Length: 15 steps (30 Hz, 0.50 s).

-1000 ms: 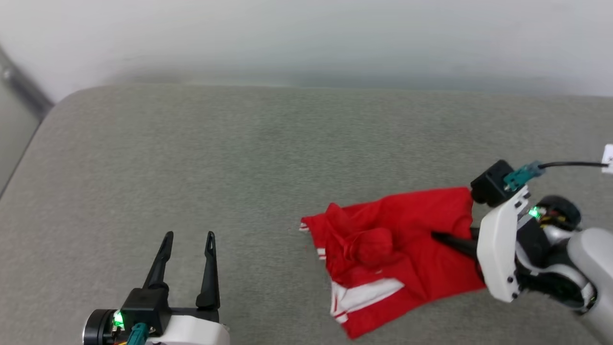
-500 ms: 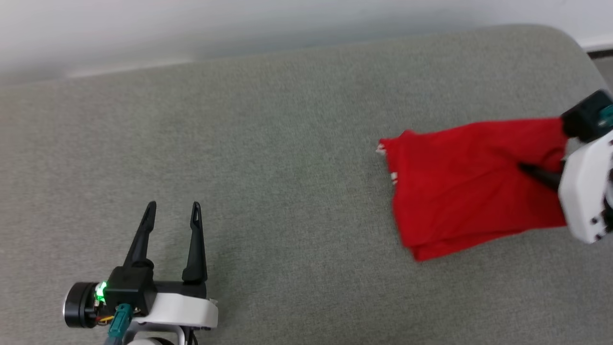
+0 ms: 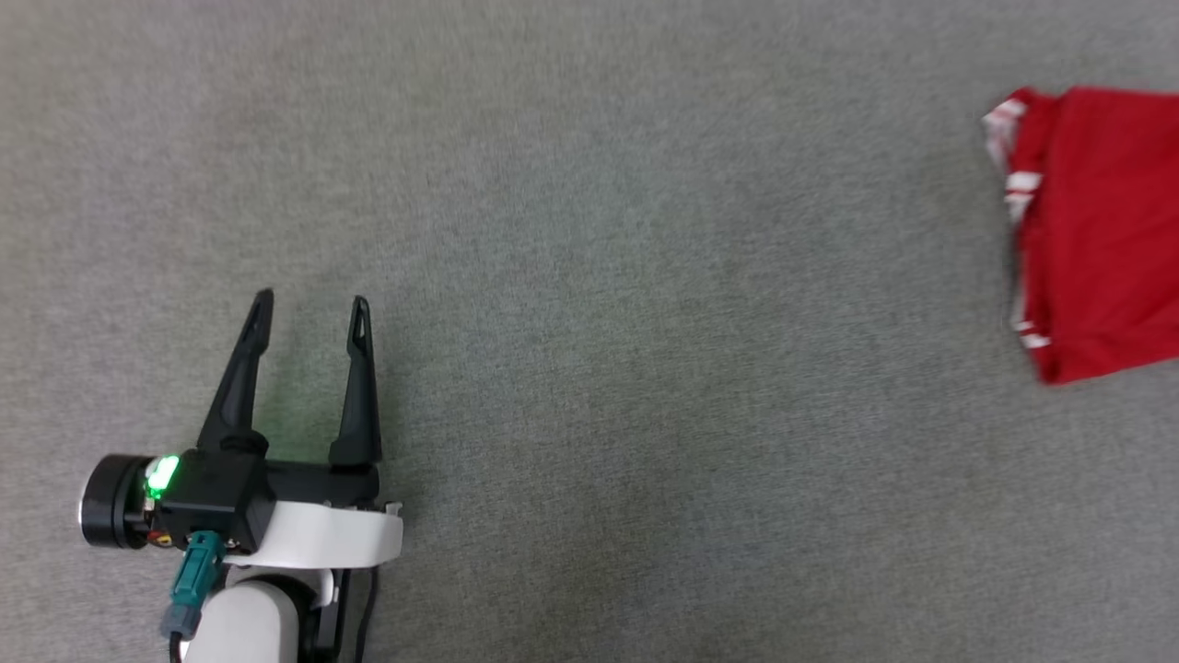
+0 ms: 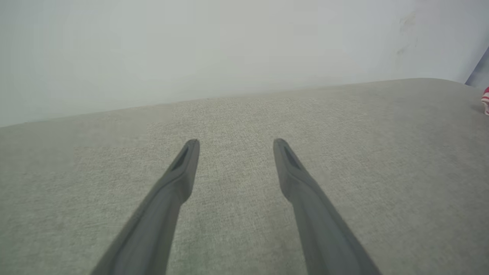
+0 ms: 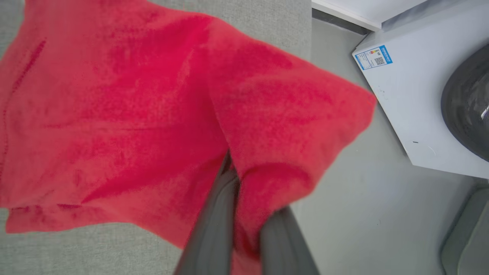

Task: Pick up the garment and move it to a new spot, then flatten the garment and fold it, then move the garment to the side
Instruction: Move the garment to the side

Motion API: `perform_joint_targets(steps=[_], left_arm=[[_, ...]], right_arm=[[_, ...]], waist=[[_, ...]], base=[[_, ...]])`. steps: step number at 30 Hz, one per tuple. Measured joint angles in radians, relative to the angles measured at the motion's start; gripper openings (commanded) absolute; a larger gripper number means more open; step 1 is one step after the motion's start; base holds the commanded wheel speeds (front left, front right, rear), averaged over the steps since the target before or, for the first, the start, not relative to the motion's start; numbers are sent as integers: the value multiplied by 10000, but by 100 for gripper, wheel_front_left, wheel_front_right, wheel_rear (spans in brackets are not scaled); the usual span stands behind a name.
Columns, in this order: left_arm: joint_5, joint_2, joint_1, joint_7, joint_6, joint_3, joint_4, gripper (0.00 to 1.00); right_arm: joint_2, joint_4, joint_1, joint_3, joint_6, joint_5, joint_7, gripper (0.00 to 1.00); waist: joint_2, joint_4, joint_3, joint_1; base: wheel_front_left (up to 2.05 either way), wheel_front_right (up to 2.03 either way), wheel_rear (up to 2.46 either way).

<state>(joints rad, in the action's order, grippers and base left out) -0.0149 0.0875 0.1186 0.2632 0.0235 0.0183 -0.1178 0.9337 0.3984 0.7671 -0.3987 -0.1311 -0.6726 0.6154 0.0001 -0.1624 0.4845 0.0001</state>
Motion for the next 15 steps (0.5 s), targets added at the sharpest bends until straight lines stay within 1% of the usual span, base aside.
perform_joint_targets(steps=[1,3,5,9,10,11,12,13,14,15], left_arm=[[17,8,65,0,4,-10,-35,100],[19,29,159,0,25,-6,-98,100],[19,40,222,0,27,-19,-123,100],[19,54,298,0,31,-29,-98,100],[19,54,299,0,31,-29,-77,100],[17,52,299,0,29,-29,-46,100],[17,42,298,0,25,-31,-29,100],[15,31,297,0,19,-29,-2,100],[10,15,287,0,15,-21,44,100],[-10,0,265,-2,12,-12,94,100]], right_arm=[[-4,173,98,125,-2,284,-15,0],[-163,598,254,589,0,433,-111,0],[-282,880,333,782,-4,888,-196,0],[-639,1396,423,1287,-4,1396,-339,0],[-765,1492,426,1398,-4,1440,-345,4],[-892,1559,423,1498,-4,1515,-431,43],[-974,1601,420,1582,-4,1674,-583,91],[-1007,1643,415,1641,-4,1797,-673,91],[-997,1661,371,1643,-2,1969,-775,100],[-970,1647,291,1632,-2,2219,-922,100]], waist=[[0,10,144,0],[0,30,394,0],[0,44,597,0],[0,43,733,1],[0,41,701,0],[0,41,649,0],[0,42,576,0],[0,47,489,0],[0,55,386,0],[0,70,266,-1]], base=[[0,0,0],[0,0,0],[0,0,0],[0,0,0],[0,0,0],[0,0,0],[0,0,0],[0,0,0],[0,0,0],[0,0,0]])
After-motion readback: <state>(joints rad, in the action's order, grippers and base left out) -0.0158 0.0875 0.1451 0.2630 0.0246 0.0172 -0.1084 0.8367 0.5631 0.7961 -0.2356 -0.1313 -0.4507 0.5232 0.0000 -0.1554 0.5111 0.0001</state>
